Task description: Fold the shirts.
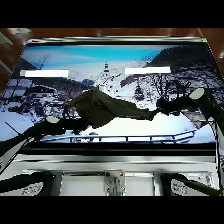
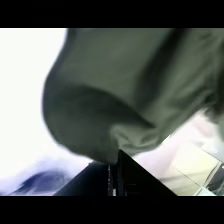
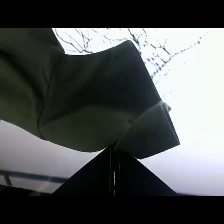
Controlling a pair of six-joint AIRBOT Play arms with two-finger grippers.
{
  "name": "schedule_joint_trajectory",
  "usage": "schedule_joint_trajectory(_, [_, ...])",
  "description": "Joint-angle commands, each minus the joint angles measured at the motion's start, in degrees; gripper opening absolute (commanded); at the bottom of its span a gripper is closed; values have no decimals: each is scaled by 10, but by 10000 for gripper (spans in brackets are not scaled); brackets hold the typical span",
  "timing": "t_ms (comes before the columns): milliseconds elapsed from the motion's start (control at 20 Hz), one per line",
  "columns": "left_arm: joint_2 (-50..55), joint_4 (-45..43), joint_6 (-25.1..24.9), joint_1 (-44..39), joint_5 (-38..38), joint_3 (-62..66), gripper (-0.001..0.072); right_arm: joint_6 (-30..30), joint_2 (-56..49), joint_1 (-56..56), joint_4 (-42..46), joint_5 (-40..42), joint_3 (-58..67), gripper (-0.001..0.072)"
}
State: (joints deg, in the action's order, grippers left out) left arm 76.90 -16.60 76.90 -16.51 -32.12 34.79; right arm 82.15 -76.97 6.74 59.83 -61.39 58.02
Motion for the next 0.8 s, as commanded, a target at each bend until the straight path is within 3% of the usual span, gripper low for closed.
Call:
schedule_joint_trajectory(0, [-94,-66,-52,7,-25,63,32,-36,21,0,-52,0,18,55])
schedule_joint_trajectory(150, [-233,-165,-85,58,-100,197,32,-62,88,0,-68,12,105,54])
schedule_joint_trajectory(400, [-388,-166,-71,221,-122,541,32,-56,248,0,3,179,285,53])
schedule_joint_trajectory(600, [-398,-167,5,275,-186,719,33,-30,344,0,79,178,364,53])
schedule_joint_trajectory(750, [-401,-167,39,276,-248,751,33,-13,402,0,163,178,387,53])
